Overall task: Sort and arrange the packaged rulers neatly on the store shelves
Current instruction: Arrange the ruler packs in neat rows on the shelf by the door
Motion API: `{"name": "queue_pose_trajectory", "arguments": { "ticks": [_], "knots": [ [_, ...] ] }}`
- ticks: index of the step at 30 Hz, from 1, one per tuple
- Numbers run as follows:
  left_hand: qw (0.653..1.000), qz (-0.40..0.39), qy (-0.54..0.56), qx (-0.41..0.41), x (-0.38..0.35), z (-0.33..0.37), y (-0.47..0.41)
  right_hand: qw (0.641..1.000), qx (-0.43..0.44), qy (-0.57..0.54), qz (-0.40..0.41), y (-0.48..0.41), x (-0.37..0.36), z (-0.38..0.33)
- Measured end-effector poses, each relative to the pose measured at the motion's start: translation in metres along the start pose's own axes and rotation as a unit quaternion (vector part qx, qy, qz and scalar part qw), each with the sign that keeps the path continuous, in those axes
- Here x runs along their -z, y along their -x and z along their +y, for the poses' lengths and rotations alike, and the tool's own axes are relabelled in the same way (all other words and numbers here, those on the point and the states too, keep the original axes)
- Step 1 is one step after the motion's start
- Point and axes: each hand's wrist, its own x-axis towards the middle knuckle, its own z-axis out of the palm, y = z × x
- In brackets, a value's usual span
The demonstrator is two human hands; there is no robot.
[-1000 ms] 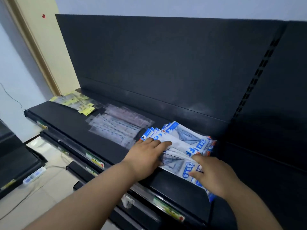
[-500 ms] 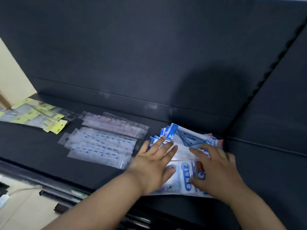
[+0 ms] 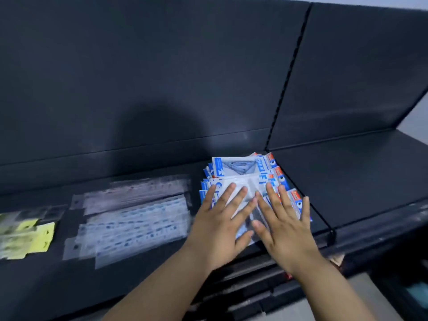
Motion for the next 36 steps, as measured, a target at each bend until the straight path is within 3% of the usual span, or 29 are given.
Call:
{"name": "queue_pose_trajectory", "arguments": {
  "ticks": [11,21,27,36],
  "knots": [
    [0.997,-0.044,-0.045,0.05,0.042,0.0,0.085,0.999,0.047,0.001,-0.005,0.052,0.019,-0.068],
    [0.968,-0.071,-0.088,0.225,0.105,0.0,0.206,0.981,0.181,-0.041,-0.051,0.08,0.047,-0.173],
    [0.946,-0.073,-0.103,0.3,0.137,-0.048,0.279,0.954,0.267,-0.093,-0.099,0.08,0.06,-0.268],
    [0.942,-0.101,-0.088,0.306,0.164,-0.176,0.375,0.948,0.238,-0.104,-0.184,0.059,0.045,-0.426]
  ]
}}
